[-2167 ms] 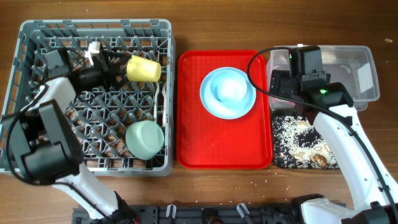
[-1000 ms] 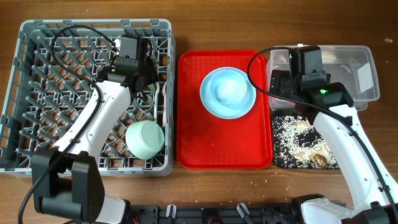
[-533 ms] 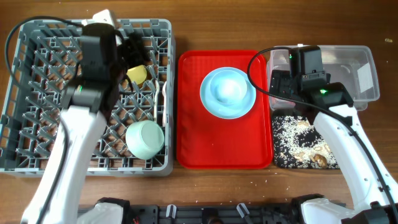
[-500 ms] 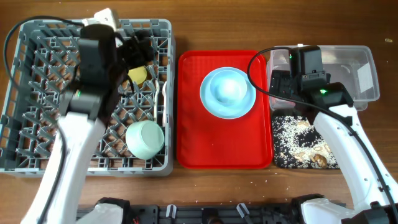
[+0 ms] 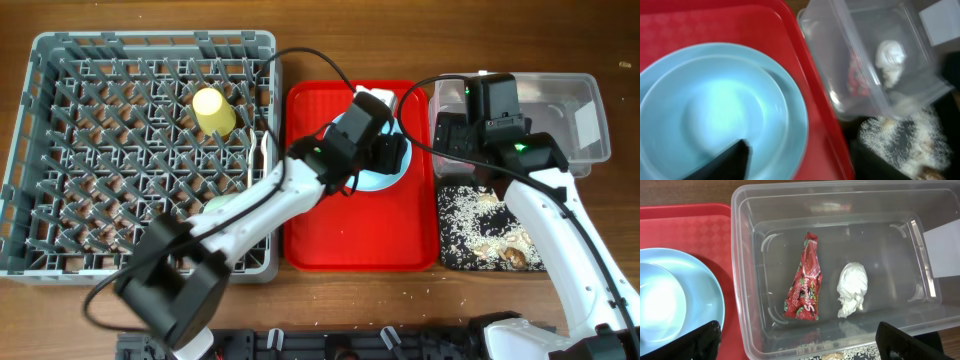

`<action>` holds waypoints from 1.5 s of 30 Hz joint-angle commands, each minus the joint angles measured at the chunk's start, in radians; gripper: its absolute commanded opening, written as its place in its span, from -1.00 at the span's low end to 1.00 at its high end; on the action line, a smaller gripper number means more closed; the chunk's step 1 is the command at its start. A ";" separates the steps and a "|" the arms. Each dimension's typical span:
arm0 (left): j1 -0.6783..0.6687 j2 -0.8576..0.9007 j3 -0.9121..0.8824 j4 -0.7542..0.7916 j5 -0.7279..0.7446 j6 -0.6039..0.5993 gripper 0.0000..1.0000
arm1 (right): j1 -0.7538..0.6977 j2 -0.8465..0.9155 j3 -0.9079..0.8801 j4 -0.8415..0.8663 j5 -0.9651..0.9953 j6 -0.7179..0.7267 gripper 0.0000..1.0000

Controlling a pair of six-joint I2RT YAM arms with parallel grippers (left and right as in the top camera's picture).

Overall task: Sort waste into correct bins and load items into the dishwasher rack
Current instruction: 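Move the left gripper to the tray and grasp the light-blue plate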

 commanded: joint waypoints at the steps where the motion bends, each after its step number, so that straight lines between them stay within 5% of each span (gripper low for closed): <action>1: -0.006 0.108 0.000 0.085 -0.036 -0.001 0.13 | 0.001 0.000 0.016 0.003 -0.006 -0.008 1.00; 9: -0.034 0.229 0.000 0.168 -0.078 0.052 0.03 | 0.001 0.000 0.016 0.003 -0.006 -0.008 1.00; 11: -0.035 0.230 0.000 0.154 -0.079 0.056 -0.21 | 0.001 0.000 0.016 0.003 -0.006 -0.008 1.00; 14: -0.018 0.224 0.000 0.155 -0.130 0.056 -0.92 | 0.001 0.000 0.016 0.003 -0.006 -0.008 0.99; 18: 0.037 -0.021 0.002 0.132 -0.166 0.051 -0.92 | 0.001 0.000 0.016 0.003 -0.006 -0.008 1.00; 22: 0.126 -0.447 0.002 -0.077 0.032 -0.041 -0.92 | 0.001 0.000 0.016 0.003 -0.006 -0.008 1.00; 25: 0.322 -0.655 0.002 -0.371 0.277 -0.058 -0.92 | 0.001 0.000 0.016 0.003 -0.006 -0.008 0.99; 29: 0.558 -0.602 0.000 -0.554 0.716 -0.025 -0.92 | 0.001 0.000 0.016 0.003 -0.006 -0.008 1.00; 33: 0.754 -0.330 0.000 -0.544 1.241 0.084 -0.92 | 0.001 0.000 0.016 0.003 -0.006 -0.008 1.00; 40: 0.886 -0.097 0.000 -0.670 1.316 0.286 -0.92 | 0.001 0.000 0.016 0.003 -0.006 -0.008 1.00; 45: 0.909 -0.085 -0.019 -0.723 1.206 0.344 -0.92 | 0.001 0.000 0.016 0.003 -0.006 -0.008 1.00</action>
